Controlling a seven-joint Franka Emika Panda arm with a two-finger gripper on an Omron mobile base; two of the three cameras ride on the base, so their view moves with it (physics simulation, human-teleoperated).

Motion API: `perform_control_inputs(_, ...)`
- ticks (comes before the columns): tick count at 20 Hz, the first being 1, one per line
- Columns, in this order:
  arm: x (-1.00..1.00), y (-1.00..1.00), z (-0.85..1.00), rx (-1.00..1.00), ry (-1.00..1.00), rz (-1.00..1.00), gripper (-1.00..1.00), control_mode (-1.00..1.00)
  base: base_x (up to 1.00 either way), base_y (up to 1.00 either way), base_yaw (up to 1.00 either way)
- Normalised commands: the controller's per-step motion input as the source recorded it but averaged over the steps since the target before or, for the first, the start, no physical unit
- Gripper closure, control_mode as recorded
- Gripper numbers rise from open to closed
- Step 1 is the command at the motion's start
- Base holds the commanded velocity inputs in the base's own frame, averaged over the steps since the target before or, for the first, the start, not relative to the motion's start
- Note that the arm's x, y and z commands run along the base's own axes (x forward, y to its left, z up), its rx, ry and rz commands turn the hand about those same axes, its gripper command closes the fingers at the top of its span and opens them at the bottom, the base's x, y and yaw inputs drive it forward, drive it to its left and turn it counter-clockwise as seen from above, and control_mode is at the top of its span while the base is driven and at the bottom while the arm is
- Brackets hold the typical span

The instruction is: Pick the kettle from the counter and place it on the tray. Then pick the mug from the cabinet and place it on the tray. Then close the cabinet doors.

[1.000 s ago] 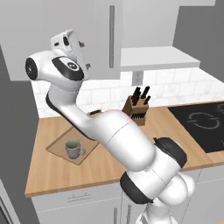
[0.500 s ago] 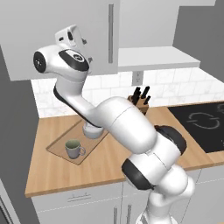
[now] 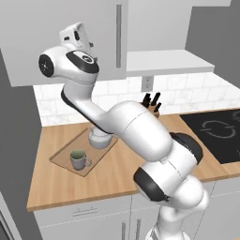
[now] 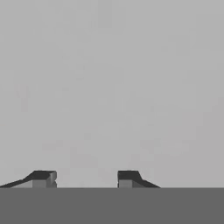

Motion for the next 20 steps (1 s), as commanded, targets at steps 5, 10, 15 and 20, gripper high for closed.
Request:
perform_control_inputs(5,0.31,-0.68,-0.07,0.02,-0.07,0.24,-1.00,-1.00,0.00,0.00,0.00)
perform_control_inputs(10,0.28,-0.52,0.00,0.03,-0.01,0.16,-1.00,-1.00,0.00,0.00,0.00)
perform_control_inputs(15,0.43,-0.52,0.00,0.04,0.00,0.14,-1.00,-1.00,0.00,0.00,0.00)
perform_control_inputs(20,0.66,-0.45,-0.05,0.05,0.00,0.15,-1.00,-1.00,0.00,0.00,0.00)
